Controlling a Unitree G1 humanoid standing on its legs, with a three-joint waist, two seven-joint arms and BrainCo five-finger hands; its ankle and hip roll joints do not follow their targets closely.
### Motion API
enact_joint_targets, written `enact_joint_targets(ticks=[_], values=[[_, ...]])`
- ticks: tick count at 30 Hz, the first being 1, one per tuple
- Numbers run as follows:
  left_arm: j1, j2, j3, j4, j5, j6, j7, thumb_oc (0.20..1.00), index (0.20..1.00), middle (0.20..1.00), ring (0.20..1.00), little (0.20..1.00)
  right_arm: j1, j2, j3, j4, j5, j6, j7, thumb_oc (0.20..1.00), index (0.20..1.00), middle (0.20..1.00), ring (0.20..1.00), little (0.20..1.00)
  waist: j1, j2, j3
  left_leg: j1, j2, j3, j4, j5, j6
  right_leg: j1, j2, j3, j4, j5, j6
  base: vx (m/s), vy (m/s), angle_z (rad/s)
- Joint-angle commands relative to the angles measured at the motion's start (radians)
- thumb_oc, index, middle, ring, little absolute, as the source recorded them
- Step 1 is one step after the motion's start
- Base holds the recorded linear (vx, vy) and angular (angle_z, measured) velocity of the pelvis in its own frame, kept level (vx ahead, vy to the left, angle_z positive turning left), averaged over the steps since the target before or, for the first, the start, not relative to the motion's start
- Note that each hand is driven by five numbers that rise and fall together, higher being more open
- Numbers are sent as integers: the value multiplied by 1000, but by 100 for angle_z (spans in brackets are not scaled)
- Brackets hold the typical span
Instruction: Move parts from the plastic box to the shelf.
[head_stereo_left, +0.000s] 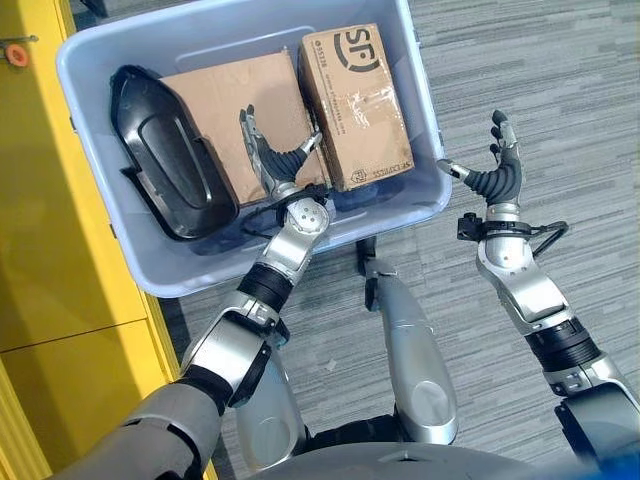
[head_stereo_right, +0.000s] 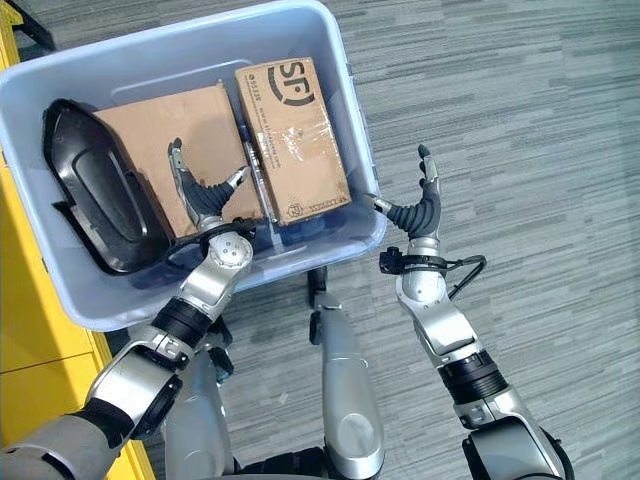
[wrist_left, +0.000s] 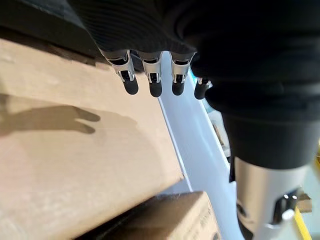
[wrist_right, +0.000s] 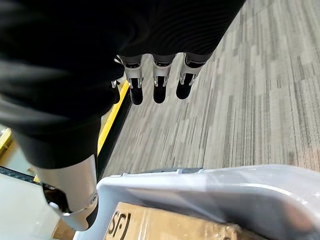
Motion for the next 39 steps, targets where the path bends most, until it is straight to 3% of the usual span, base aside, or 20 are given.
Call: enact_joint_targets(ticks=[1,5,7,8,10,13,18,20,25,31,34,35,36,39], values=[[-29,29,5,1,22,-78,12,1000,1000,1000,1000,1000,-17,-8,-43,-63,7,-15,7,1000,1000,1000,1000,1000,13,-48,-35,-67,13,15,50,16,-14,4,18,27,14,-35,65,-8,46,-11],[-34,40,-4,-3,121,-91,66,1000,1000,1000,1000,1000,-17,-9,-44,-61,2,-14,-3,1000,1000,1000,1000,1000,9,-38,-35,-63,10,20,41,19,-15,4,17,32,12,-36,62,-4,25,-3],[-32,72,-11,-50,239,-134,145,1000,1000,1000,1000,1000,4,-13,-50,-66,-4,-34,-6,1000,1000,1000,1000,1000,11,-34,-35,-56,8,22,36,18,-15,9,13,32,8,-39,61,-5,15,1],[-15,96,1,-125,331,-167,250,1000,1000,1000,1000,1000,26,-15,-51,-71,-8,-46,-6,1000,1000,1000,1000,1000,20,-25,-35,-50,1,15,28,18,-16,15,9,29,4,-41,60,-11,21,3],[4,111,18,-173,386,-157,311,1000,1000,1000,1000,1000,34,-10,-43,-65,-15,-55,-19,1000,1000,1000,1000,1000,33,-20,-35,-47,-4,4,24,17,-18,25,5,20,-2,-44,59,-11,2,2],[21,139,50,-171,349,-86,345,1000,1000,1000,1000,1000,36,-12,-39,-59,-20,-57,-19,1000,1000,1000,1000,1000,48,-19,-35,-51,-10,-10,22,20,-21,30,2,10,-9,-43,58,-28,24,8],[43,147,107,-99,138,-60,290,1000,1000,1000,1000,1000,34,-14,-42,-55,-33,-52,-30,1000,1000,1000,1000,1000,61,-21,-35,-80,-19,-26,35,19,-16,10,-1,5,3,-45,60,-24,35,6],[44,141,125,-54,134,-59,265,1000,1000,1000,1000,1000,23,-12,-37,-50,-35,-40,-34,1000,1000,1000,1000,1000,64,-25,-35,-92,-21,-29,40,19,-13,3,1,4,8,-45,61,-5,48,10],[-9,164,126,25,5,-4,157,1000,1000,1000,1000,1000,-3,-25,-43,-47,-9,-25,-24,1000,1000,1000,1000,1000,58,-52,-35,-131,-16,-30,56,18,-10,-23,16,-4,7,-36,59,-4,16,7],[-52,157,124,96,-153,76,128,1000,1000,1000,1000,1000,-36,-34,-37,-31,1,-12,-30,1000,1000,1000,1000,1000,46,-79,-35,-181,-11,-32,108,-1,-11,-56,29,-5,19,-35,54,0,-3,-2],[-73,168,103,145,-157,130,27,1000,1000,1000,1000,1000,-47,-52,-41,-19,19,-11,-29,1000,1000,1000,1000,1000,37,-96,-35,-210,-4,-28,143,-14,-11,-76,31,-9,26,-31,52,-2,-6,-2],[-83,166,103,163,-227,121,26,1000,1000,1000,1000,1000,-52,-63,-42,-17,22,-3,-23,1000,1000,1000,1000,1000,32,-99,-35,-215,-3,-25,157,-22,-9,-82,32,-8,33,-34,51,91,31,-4],[-95,160,112,186,-331,72,5,1000,1000,1000,1000,1000,-56,-64,-36,-11,22,4,-23,1000,1000,1000,1000,1000,27,-104,-35,-203,0,-35,176,-57,-19,-69,35,-4,46,-59,59,99,29,-8],[-127,153,121,233,-304,83,-2,1000,1000,1000,1000,1000,-63,-66,-34,6,40,0,-30,1000,1000,1000,1000,1000,15,-115,-35,-213,7,-31,205,-75,-17,-75,38,-3,54,-62,60,45,-18,-8]])
